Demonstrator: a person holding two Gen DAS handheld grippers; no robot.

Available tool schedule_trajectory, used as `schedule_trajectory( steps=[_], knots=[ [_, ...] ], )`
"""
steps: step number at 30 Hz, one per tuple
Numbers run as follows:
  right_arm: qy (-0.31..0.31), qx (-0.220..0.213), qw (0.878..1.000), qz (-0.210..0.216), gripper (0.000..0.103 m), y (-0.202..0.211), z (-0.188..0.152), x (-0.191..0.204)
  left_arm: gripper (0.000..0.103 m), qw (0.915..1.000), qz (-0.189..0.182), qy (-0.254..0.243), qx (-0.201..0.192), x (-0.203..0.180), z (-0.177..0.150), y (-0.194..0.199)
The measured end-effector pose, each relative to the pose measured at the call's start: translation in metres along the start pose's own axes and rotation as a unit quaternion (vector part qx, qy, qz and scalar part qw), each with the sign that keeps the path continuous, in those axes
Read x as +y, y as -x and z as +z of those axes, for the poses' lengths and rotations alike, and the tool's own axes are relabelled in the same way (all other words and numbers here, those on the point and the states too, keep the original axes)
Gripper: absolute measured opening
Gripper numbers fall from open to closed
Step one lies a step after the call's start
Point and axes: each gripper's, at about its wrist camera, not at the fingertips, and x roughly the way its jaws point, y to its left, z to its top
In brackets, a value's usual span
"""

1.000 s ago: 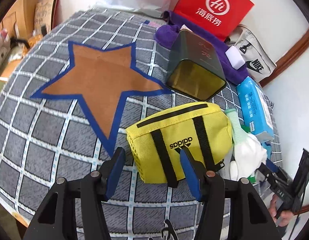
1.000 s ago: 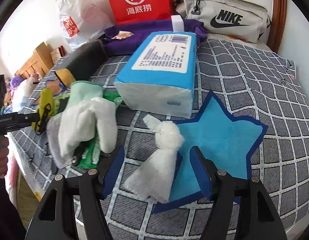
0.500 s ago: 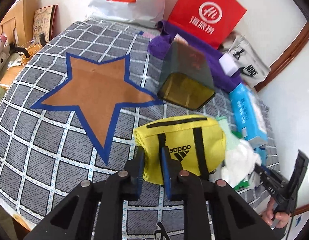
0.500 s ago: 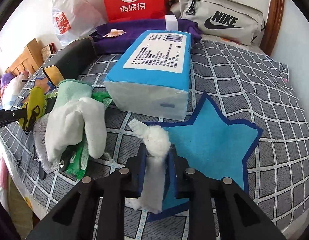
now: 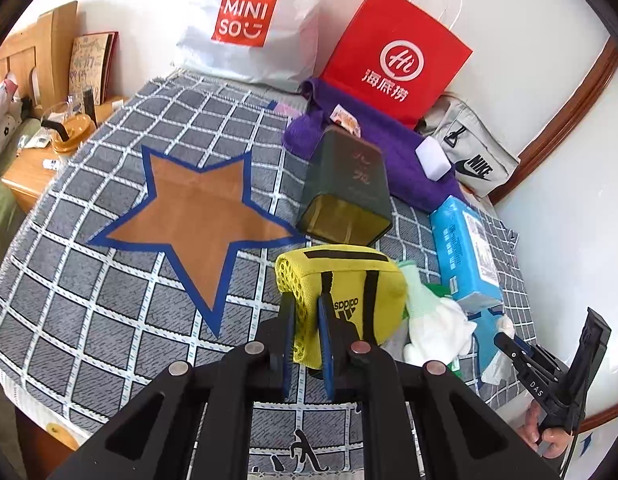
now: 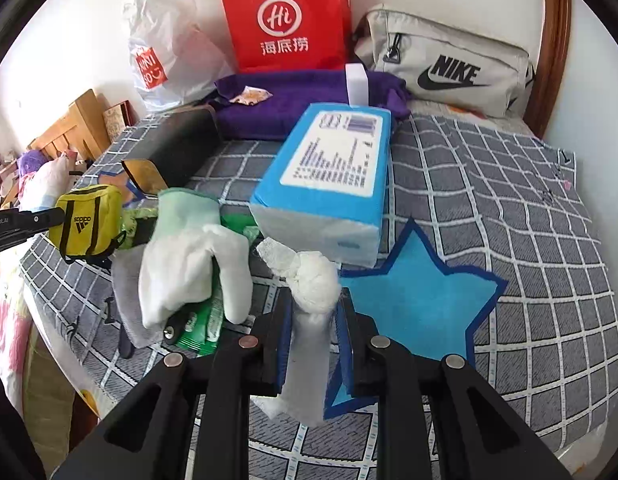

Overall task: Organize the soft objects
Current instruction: 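Carry the yellow pouch with the left tool while the right tool carries the white cloth to the towel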

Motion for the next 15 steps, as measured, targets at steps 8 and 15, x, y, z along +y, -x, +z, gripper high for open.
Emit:
schedule_trajectory(
  steps=[8,15],
  knots=[
    [0.001,-0.026,1.000,0.011,0.021,0.022,0.017,0.000,0.011,0.9997,-0.011,-0.003,-0.022,-0.008,0.010,0.023],
    [0.000,-0.046,0.999,0.010,0.021,0.039,0.035,-0.001,0.011,0.9994,-0.011,-0.004,-0.032,-0.019,0.025,0.032]
  ],
)
